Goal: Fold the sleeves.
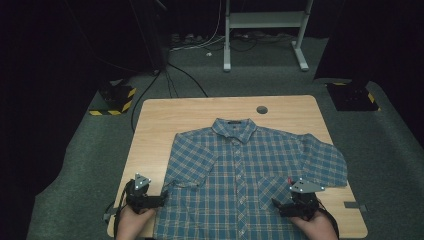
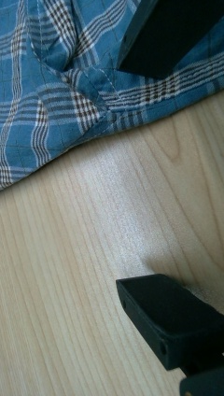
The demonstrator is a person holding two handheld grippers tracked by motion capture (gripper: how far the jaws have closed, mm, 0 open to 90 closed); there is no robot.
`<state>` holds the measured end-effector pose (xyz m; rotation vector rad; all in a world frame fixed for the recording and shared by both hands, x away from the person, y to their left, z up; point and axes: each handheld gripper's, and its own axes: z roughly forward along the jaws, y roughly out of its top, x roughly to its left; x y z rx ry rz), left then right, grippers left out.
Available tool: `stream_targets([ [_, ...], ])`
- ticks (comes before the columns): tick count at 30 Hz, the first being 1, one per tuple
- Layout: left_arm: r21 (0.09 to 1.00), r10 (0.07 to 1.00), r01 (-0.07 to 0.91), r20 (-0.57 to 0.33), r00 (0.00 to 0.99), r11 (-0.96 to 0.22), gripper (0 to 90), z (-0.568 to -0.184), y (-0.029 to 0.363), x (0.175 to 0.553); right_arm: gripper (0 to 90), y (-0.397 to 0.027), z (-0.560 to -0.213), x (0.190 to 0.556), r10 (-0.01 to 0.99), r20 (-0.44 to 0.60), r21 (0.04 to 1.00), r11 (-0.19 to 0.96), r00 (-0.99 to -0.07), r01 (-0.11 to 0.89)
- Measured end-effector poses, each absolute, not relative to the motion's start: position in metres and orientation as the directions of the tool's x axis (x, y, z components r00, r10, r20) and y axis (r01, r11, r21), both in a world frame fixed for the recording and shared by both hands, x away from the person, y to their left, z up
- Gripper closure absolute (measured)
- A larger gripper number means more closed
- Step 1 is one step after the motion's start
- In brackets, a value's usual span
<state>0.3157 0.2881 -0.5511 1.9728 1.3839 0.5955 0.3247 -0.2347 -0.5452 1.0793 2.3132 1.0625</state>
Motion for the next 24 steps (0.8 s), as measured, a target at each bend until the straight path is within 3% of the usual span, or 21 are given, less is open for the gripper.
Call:
stream_targets([
  [12,0.726,0.940,0.646,0.000,0.341,-0.235,0.2,-0.551,0.288,0.315,1.3,-0.240,-0.533,0.315,0.766,-0.080,0.811,0.423,-0.638,0.405],
  [24,0.726,0.939,0.646,-0.001,0.344,-0.236,0.2,-0.551,0.287,0.316,0.0,-0.253,-0.527,0.317,0.804,-0.080,0.824,0.387,-0.589,0.415],
])
